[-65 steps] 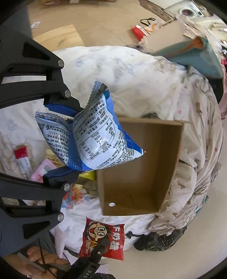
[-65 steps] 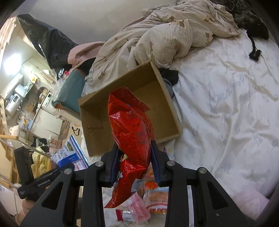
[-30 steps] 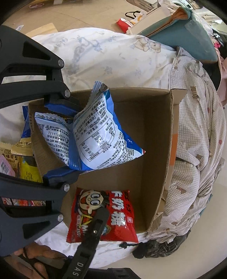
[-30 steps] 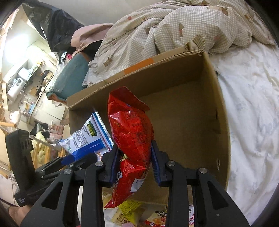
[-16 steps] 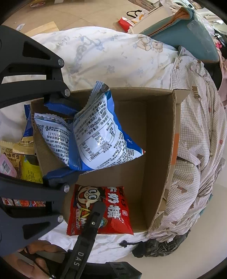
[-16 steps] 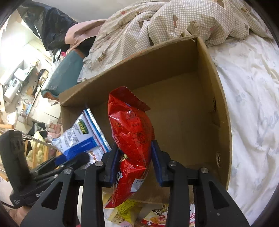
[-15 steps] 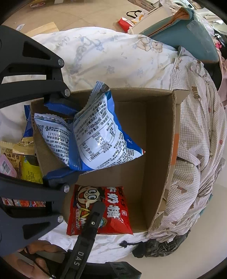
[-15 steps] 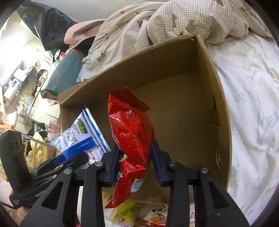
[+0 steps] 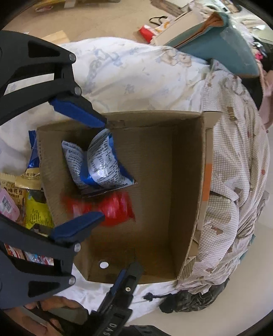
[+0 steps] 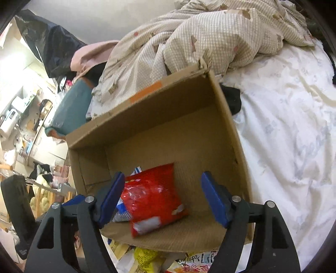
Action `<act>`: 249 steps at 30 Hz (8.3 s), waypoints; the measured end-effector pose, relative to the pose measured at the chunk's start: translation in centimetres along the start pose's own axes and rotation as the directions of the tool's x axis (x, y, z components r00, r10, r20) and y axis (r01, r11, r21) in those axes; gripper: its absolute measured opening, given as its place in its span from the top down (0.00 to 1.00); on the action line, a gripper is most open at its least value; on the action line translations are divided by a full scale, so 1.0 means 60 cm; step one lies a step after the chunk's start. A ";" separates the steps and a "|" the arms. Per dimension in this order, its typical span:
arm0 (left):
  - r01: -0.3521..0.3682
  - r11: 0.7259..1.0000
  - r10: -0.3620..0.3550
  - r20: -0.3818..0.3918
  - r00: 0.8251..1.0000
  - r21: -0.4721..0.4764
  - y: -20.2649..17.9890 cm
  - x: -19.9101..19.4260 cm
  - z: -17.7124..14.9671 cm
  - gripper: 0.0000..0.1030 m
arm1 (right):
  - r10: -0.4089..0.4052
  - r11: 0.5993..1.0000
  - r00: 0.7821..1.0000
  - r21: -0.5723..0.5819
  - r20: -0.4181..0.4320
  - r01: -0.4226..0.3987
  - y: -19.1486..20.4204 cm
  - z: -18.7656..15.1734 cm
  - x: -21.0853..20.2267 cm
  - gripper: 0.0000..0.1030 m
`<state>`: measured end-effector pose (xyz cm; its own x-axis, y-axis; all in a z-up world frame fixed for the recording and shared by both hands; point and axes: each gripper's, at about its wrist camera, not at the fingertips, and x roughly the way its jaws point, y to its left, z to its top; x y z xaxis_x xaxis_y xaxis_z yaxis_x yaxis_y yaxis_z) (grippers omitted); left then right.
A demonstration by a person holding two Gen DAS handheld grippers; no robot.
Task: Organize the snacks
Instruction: 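Withdraw both grippers from the box back over the snack pile, then grasp the shrimp-flake bag with the right gripper and lift it, then hold the shrimp-flake bag with the right gripper while the left gripper grasps the pink packet, then carry both packets over the box and open both grippers to drop them, then withdraw both grippers from the box back toward the remaining snacks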
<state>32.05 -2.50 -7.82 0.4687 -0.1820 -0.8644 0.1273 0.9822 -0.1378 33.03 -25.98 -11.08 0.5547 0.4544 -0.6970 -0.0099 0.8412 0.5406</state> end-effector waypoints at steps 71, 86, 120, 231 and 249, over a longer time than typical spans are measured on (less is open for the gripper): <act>-0.117 0.982 0.128 0.067 0.989 -0.148 0.036 -0.156 -0.206 0.02 | -0.167 0.969 0.948 0.133 -0.272 0.209 -0.096 -0.241 -0.128 0.19; -0.109 0.976 0.120 0.048 0.992 -0.188 0.053 -0.154 -0.205 0.02 | -0.229 0.967 0.868 -0.001 -0.440 0.255 -0.059 -0.271 -0.012 0.47; -0.185 0.937 0.093 -0.298 0.950 -0.297 -0.040 -0.015 -0.326 0.02 | 0.007 0.997 0.999 0.077 -0.053 -0.003 -0.033 -0.199 -0.197 0.51; -0.079 0.997 0.078 0.059 0.995 0.013 0.011 -0.037 0.026 0.94 | -0.034 0.990 0.999 -0.137 -0.010 0.032 0.027 -0.024 -0.026 0.49; -0.083 0.997 0.083 0.037 0.996 0.004 0.004 -0.030 0.007 0.32 | -0.087 0.984 0.996 -0.155 0.034 0.092 0.033 -0.022 -0.029 0.13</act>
<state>31.63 -1.97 -6.08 0.5096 -0.1013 -0.8544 0.0912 0.9938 -0.0634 30.97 -24.69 -9.42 0.5815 0.3689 -0.7252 -0.0876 0.9145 0.3949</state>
